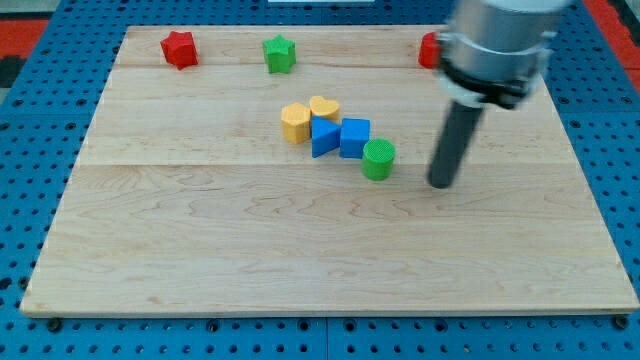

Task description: Move the green circle to the bottom side of the red star

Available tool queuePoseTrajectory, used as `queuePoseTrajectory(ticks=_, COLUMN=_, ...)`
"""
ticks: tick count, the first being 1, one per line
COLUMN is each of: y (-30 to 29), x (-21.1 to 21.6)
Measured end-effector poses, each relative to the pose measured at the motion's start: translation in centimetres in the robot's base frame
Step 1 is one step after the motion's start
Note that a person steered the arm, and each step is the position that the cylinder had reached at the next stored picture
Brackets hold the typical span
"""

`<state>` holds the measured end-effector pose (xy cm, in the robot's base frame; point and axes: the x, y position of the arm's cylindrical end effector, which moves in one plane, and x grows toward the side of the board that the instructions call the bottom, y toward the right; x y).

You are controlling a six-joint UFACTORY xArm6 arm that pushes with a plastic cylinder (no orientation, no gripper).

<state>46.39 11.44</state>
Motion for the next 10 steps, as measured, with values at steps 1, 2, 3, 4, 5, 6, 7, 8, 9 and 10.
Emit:
queuePoseTrajectory(ticks=1, y=4.6, x=-0.7)
queuePoseTrajectory(ticks=2, y=-4.2, x=-1.9)
queuePoseTrajectory(ticks=3, y=-17.2, x=-2.2)
queuePoseTrajectory(ticks=4, y=-23.0, x=-1.8)
queuePoseTrajectory(ticks=5, y=-16.6, x=3.7)
queuePoseTrajectory(ticks=6, y=-20.5, x=6.5)
queuePoseTrajectory(ticks=7, y=-24.8, x=3.0)
queuePoseTrajectory(ticks=8, y=-25.6, x=-1.2)
queuePoseTrajectory(ticks=9, y=-25.7, x=-1.6)
queuePoseTrajectory(ticks=10, y=-23.7, x=-2.6)
